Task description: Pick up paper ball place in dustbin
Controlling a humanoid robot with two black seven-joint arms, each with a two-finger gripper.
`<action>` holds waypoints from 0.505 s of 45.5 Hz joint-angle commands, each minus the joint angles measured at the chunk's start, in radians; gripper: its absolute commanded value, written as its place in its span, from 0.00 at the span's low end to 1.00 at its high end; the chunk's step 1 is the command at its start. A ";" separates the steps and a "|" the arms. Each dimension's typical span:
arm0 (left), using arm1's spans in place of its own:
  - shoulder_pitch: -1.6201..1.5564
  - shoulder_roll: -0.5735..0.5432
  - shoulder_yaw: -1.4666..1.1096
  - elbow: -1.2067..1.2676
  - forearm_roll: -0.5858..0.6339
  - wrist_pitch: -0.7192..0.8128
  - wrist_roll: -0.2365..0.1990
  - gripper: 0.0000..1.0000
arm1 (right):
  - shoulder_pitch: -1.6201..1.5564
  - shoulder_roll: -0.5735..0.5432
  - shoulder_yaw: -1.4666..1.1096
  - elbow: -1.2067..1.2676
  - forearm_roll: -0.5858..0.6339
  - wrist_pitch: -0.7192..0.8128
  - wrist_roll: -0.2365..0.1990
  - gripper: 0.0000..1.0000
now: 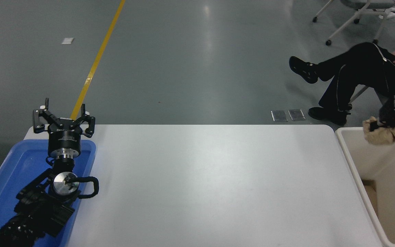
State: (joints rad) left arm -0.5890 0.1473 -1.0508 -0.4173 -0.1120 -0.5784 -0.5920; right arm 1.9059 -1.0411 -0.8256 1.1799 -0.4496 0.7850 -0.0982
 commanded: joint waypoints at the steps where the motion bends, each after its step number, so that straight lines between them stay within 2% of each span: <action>1: 0.001 0.000 0.000 0.000 0.000 0.000 0.000 0.99 | -0.491 0.105 0.330 -0.391 0.002 -0.019 0.002 0.00; 12: 0.000 0.000 0.000 0.000 0.000 0.000 0.000 0.99 | -0.814 0.351 0.542 -0.903 0.019 -0.079 0.005 0.00; 23: 0.000 0.000 0.000 0.000 0.000 0.000 0.000 0.99 | -1.002 0.489 0.533 -1.039 0.037 -0.348 0.002 0.00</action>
State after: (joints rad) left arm -0.5885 0.1474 -1.0508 -0.4172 -0.1121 -0.5784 -0.5921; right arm 1.1360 -0.6996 -0.3529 0.3529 -0.4275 0.6450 -0.0946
